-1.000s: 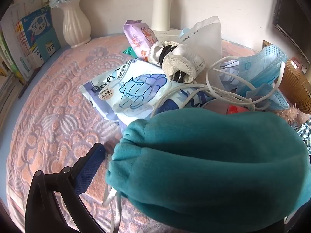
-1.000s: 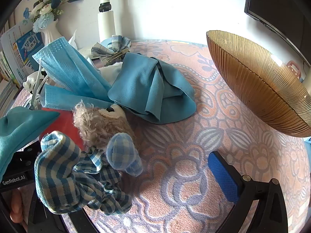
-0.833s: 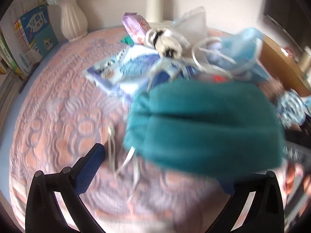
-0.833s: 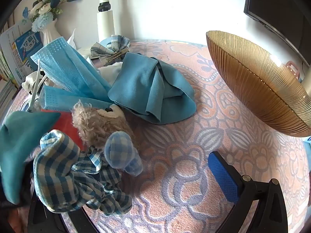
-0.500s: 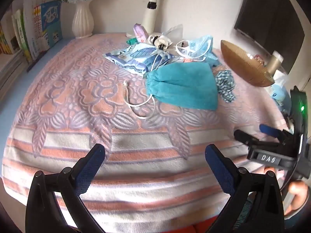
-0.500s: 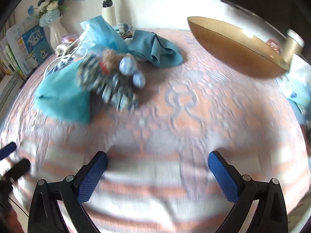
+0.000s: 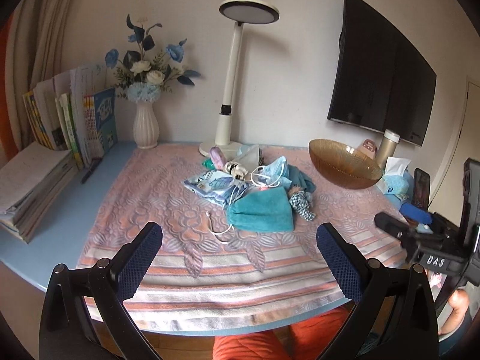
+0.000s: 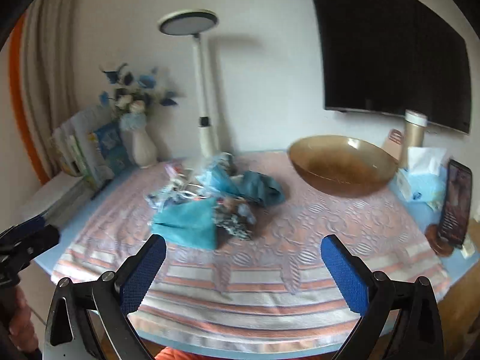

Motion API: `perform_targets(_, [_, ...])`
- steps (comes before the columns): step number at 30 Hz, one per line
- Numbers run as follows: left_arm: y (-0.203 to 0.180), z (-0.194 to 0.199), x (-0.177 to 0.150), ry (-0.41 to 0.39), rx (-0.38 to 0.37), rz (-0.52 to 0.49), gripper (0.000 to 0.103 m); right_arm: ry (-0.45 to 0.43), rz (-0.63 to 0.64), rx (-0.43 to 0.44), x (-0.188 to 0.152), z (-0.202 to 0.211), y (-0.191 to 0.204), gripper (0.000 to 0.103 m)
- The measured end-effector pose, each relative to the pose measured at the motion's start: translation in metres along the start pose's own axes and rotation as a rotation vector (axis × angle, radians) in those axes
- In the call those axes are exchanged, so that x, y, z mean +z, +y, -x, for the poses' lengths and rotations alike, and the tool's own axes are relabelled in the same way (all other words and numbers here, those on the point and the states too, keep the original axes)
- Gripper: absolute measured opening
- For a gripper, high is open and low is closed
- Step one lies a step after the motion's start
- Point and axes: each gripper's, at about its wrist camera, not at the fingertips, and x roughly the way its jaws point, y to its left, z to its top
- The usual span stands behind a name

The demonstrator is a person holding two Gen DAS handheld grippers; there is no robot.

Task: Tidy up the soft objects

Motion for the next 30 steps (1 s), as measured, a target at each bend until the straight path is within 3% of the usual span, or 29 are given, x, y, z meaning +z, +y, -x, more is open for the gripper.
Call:
perform_targets(1, [0.0,0.002,-0.002,-0.016,-0.004,0.002,0.102,0.044,0.003,0.037,0.005,-0.004,0.005,0.103])
perform_targets(3, [-0.003,0.006,-0.003,-0.033,-0.011,-0.003,0.102,0.096,-0.027,0.029,-0.005,-0.006,0.007,0.103])
perform_targets(8, [-0.014,0.003,-0.011,-0.049,0.01,-0.061,0.102,0.067,0.004,-0.091,0.007,0.007,-0.016,0.103])
perform_targets(12, [-0.014,-0.008,-0.012,-0.033,-0.008,-0.065,0.102,0.05,-0.05,-0.122,0.006,0.008,-0.026,0.103])
perform_targets(18, [0.002,-0.044,-0.004,0.08,-0.12,-0.031,0.102,0.063,-0.053,-0.12,0.018,-0.007,-0.038,0.103])
perform_targets(23, [0.015,-0.09,0.004,0.195,-0.238,0.037,0.102,0.123,-0.055,0.007,0.032,-0.037,-0.047,0.102])
perform_targets(30, [0.017,-0.17,0.003,0.35,-0.272,0.116,0.096,0.251,0.026,0.089,0.036,-0.096,-0.034,0.079])
